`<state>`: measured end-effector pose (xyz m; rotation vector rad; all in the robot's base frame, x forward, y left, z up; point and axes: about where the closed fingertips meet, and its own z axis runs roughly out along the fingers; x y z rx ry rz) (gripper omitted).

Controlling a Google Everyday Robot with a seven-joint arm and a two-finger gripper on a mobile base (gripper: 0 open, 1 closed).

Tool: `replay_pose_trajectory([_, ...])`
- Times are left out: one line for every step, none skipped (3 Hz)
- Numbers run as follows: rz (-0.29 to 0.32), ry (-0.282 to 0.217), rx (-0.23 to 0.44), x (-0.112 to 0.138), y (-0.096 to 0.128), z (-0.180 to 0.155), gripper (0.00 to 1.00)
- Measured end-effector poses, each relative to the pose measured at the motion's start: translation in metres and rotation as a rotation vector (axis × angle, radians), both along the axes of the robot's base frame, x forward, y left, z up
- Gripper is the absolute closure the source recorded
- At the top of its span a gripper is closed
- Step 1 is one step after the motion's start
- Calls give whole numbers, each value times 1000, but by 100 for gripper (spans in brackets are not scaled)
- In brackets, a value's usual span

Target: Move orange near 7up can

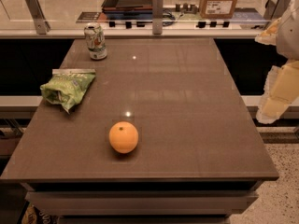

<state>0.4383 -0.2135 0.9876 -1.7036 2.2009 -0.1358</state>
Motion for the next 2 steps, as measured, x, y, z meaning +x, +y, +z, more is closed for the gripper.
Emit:
replay_pose_trajectory([0,0,0,0,0,0,0])
replay_pose_trajectory([40,0,72,-1,4,1,0])
